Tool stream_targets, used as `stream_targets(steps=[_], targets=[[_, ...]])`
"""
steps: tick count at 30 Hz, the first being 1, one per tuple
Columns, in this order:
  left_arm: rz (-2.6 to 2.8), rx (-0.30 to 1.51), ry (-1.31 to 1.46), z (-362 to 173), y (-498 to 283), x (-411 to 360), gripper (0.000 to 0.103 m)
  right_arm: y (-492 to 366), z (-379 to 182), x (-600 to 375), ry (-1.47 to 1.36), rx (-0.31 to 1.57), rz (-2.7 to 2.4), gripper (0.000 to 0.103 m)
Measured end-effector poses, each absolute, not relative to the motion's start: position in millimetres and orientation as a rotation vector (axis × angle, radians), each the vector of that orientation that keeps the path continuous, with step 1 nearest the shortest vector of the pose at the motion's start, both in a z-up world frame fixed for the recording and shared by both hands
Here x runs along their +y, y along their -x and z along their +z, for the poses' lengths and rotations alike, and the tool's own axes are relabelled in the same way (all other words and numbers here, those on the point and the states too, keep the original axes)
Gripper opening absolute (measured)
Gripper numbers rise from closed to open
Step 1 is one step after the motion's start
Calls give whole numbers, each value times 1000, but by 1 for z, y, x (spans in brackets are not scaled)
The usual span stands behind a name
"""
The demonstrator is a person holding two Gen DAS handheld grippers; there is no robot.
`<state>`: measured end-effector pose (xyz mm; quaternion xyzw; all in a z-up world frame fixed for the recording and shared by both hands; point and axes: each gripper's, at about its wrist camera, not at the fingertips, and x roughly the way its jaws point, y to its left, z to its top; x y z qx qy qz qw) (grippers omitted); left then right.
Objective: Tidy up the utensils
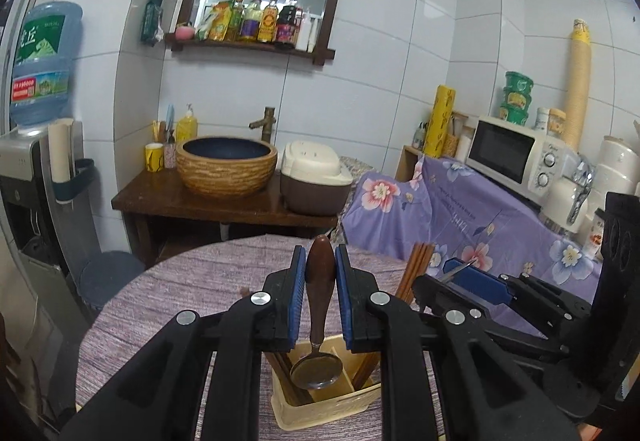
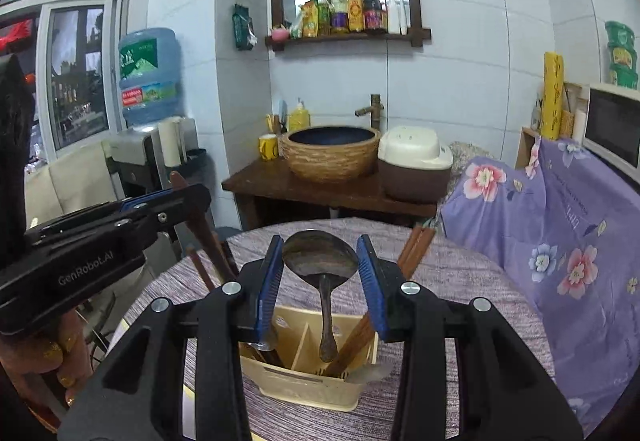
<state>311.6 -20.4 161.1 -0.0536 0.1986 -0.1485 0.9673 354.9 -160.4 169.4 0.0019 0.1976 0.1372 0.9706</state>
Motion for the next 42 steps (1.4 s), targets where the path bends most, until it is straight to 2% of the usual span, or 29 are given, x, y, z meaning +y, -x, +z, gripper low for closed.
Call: stream_targets(steps=[12,24,27,29,31,33,35,36,40,42], targets=[[-318,445,100,105,-306,-31,16,-370,104,-157,116,481,282,38],[-310,488,70,85,-313,-30,16,-370,88,-153,194,496,279,38],[-316,485,76,85,-310,-28,16,-367,88,-153,200,489,279,46],[-320,468,93,87,-306,-25,17,-363,91,-153,200,468,281,56],[-324,451,93,90,-298,-22,17,-356,94,-155,194,442,272,57],[-315,431,82,92,-290,-21,23,-349,96,-158,189,426,258,58],[-307,403,66,94,-279,-18,36,-340,99,-161,192,401,240,62],[-302,394,59,93,-274,-17,40,-335,99,-163,193,389,229,63],[-277,357,38,92,-254,-10,69,-315,100,-178,145,384,175,80],[-267,342,40,90,-245,-5,82,-304,96,-187,109,392,144,85]])
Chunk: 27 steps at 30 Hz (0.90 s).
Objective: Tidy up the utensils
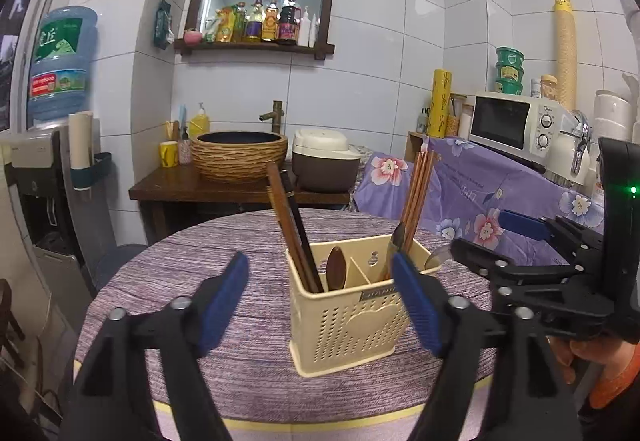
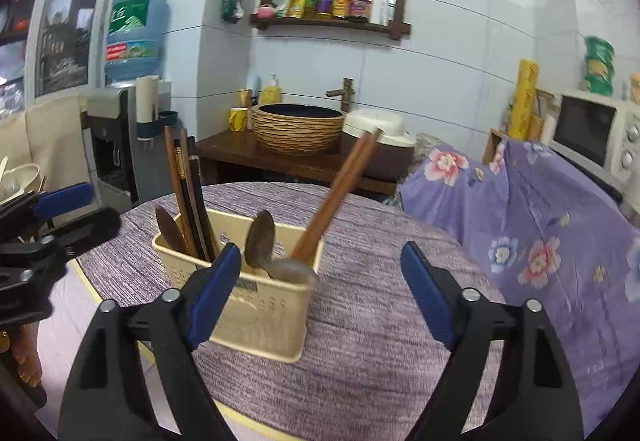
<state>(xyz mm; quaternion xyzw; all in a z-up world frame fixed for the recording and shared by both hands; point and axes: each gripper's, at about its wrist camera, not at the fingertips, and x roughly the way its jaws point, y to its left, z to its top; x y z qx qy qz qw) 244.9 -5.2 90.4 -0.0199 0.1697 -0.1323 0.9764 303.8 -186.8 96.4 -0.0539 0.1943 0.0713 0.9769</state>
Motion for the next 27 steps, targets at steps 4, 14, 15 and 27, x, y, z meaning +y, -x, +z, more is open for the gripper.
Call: stream_targets(steps=[4,14,15,27], targets=[[-249,302,33,80,-217,2,98,-271,81,-195,83,405,89,92],[-172,263,-19,29,-126,13,98,-148,20,-183,54,314,100,97],[-158,260,-3,25,-118,17,98,-137,15,-182,44,309,96,97],[-71,280,64,-10,-37,41,98,-48,-31,-171,-4,361,106,97]])
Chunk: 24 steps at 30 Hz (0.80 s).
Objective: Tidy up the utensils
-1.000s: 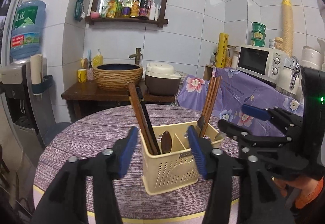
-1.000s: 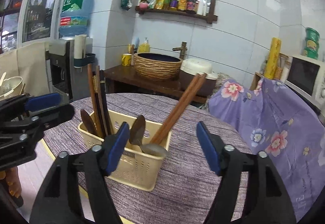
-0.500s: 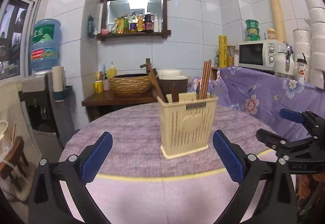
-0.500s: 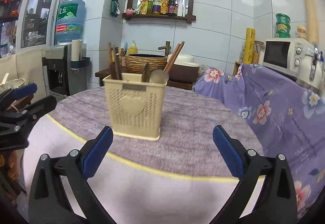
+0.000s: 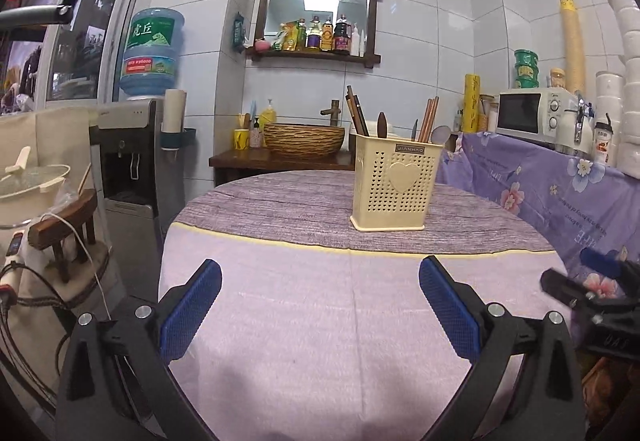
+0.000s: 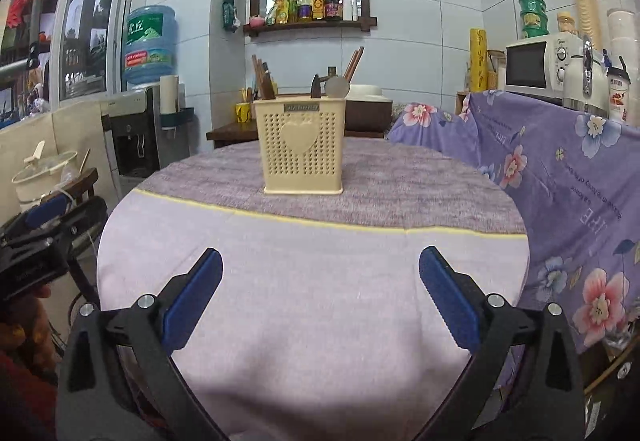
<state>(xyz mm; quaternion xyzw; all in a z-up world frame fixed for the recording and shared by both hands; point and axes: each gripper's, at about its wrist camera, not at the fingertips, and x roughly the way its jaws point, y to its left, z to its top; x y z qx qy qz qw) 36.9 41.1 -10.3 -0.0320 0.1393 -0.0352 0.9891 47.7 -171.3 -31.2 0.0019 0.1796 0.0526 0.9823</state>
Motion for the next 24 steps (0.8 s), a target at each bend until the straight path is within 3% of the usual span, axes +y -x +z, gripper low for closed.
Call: stream_targets(steps=[24], targets=[[-111,258,72,-10,-26,35,98,-40,-27,-176,-10,349,125,97]])
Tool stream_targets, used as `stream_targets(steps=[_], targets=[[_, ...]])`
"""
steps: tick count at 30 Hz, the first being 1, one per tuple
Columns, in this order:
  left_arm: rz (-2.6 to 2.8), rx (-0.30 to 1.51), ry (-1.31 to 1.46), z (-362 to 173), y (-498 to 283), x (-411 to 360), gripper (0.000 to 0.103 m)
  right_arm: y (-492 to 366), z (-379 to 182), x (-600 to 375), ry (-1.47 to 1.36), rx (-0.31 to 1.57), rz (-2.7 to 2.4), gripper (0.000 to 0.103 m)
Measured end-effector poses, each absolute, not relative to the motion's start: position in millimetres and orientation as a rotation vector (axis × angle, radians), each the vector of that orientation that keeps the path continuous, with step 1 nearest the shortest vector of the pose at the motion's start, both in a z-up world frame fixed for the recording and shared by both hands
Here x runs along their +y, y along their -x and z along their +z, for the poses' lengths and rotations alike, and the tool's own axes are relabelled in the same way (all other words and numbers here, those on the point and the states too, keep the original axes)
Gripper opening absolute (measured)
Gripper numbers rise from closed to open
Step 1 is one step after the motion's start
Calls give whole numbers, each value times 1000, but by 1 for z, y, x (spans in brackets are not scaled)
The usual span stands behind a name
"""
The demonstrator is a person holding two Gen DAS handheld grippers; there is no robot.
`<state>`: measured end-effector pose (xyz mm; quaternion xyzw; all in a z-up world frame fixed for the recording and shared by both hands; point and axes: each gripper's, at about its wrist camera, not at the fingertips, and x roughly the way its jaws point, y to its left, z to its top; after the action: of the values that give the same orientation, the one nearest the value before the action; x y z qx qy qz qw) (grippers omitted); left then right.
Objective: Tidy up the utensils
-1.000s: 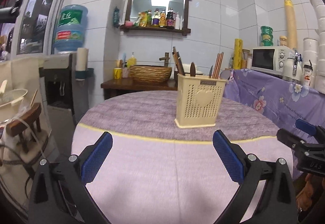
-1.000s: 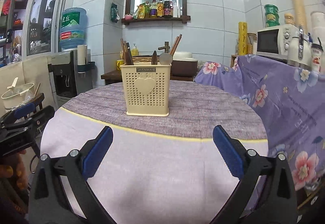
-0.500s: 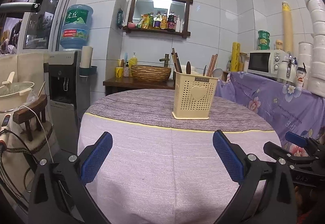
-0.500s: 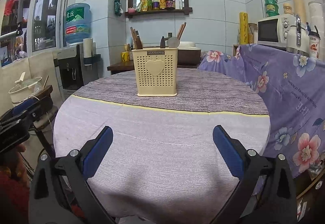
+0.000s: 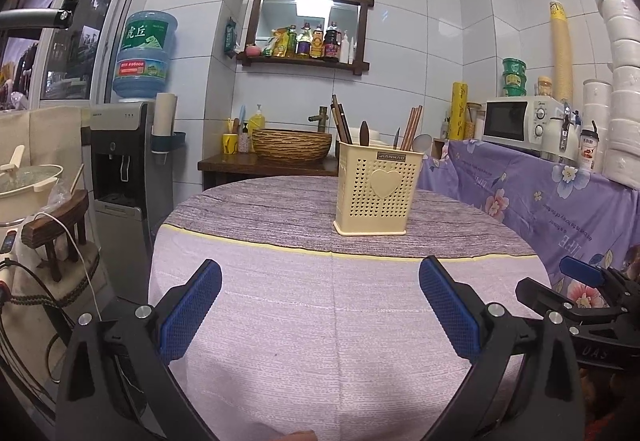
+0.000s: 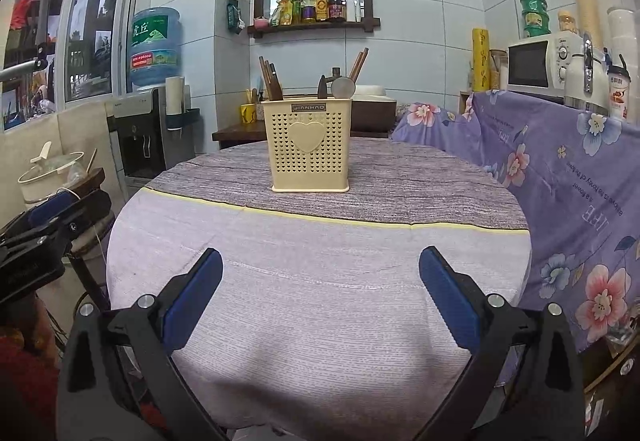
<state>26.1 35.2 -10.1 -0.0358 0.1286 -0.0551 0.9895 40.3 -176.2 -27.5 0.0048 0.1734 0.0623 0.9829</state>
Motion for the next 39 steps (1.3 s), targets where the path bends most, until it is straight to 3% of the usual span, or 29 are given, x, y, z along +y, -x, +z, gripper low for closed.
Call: stream_targets(steps=[39], targets=[[-121,255,57,-8,-23,33,98,-39,-26,-174,-4,339,138,97]])
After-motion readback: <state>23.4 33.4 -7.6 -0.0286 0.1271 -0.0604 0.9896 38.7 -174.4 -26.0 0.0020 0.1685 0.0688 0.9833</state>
